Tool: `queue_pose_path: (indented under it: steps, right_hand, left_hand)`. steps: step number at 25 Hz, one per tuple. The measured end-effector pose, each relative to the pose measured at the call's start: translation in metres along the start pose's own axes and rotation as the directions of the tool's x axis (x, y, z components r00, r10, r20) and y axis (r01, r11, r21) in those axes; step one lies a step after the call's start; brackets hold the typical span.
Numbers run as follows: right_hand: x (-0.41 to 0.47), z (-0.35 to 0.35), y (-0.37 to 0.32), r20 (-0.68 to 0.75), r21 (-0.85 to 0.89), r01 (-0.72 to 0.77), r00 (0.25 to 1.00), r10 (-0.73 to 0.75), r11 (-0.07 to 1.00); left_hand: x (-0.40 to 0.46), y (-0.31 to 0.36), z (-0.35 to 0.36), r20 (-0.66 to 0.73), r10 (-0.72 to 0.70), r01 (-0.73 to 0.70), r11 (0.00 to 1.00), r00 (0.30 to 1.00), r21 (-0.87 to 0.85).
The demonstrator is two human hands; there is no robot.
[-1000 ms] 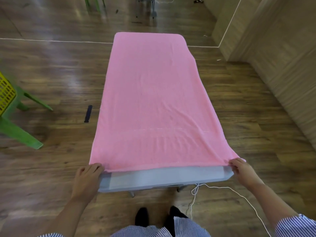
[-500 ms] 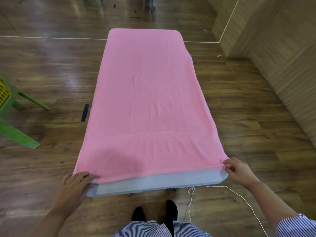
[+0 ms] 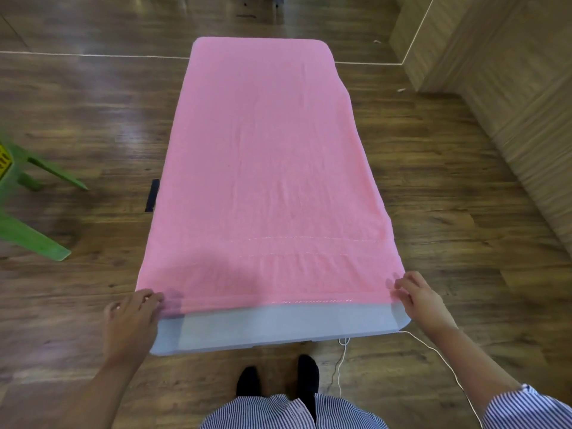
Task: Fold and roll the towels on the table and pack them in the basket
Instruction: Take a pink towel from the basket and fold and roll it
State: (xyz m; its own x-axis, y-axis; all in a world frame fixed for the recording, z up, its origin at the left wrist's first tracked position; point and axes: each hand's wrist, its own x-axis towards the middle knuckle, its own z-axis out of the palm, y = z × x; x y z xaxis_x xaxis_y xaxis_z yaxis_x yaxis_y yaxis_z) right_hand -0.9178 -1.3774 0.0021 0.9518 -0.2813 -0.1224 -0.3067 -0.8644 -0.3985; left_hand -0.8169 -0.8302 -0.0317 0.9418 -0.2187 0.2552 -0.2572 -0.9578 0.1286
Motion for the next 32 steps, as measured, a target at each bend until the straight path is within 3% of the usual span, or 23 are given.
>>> queue_pose_path:
  steps: [3, 7, 14, 20, 24, 26, 29, 32]
  right_hand:
    - [-0.01, 0.007, -0.001, 0.005, -0.048, 0.101, 0.995, -0.1, 0.994]
    - [-0.016, 0.009, 0.005, -0.003, -0.017, 0.002, 1.0, -0.002, 1.0]
    - [-0.015, 0.009, -0.001, -0.05, 0.045, -0.029, 0.998, 0.031, 0.999]
    - [-0.013, 0.0, -0.001, -0.001, 0.063, 0.032, 0.999, -0.032, 0.998]
    - [-0.004, 0.01, -0.006, -0.042, 0.029, -0.045, 0.998, 0.046, 0.999]
    - [-0.006, 0.011, -0.01, -0.094, 0.025, -0.016, 0.995, 0.018, 1.0]
    - [-0.014, 0.011, -0.012, -0.095, 0.006, 0.053, 0.994, -0.052, 0.999]
    - [-0.014, 0.011, -0.006, -0.001, -0.026, 0.008, 1.0, -0.008, 1.0]
  left_hand:
    - [-0.009, 0.01, 0.006, -0.008, 0.149, -0.149, 0.988, 0.989, -0.048]
    - [-0.011, 0.01, 0.005, -0.01, 0.165, -0.165, 0.977, 0.986, -0.133]
    - [-0.012, 0.006, 0.006, 0.128, 0.007, 0.002, 0.998, 0.992, -0.071]
    - [-0.011, -0.006, -0.001, 0.199, 0.084, -0.075, 0.996, 0.976, -0.051]
    - [0.003, 0.006, -0.001, 0.118, -0.038, 0.038, 0.999, 0.992, 0.01]
    - [0.002, 0.012, 0.003, 0.07, -0.067, 0.069, 0.997, 0.995, -0.031]
    - [-0.004, 0.017, 0.008, 0.033, 0.002, 0.001, 0.995, 0.999, -0.098]
    - [-0.008, 0.024, 0.004, 0.063, 0.041, -0.033, 0.991, 0.997, -0.13]
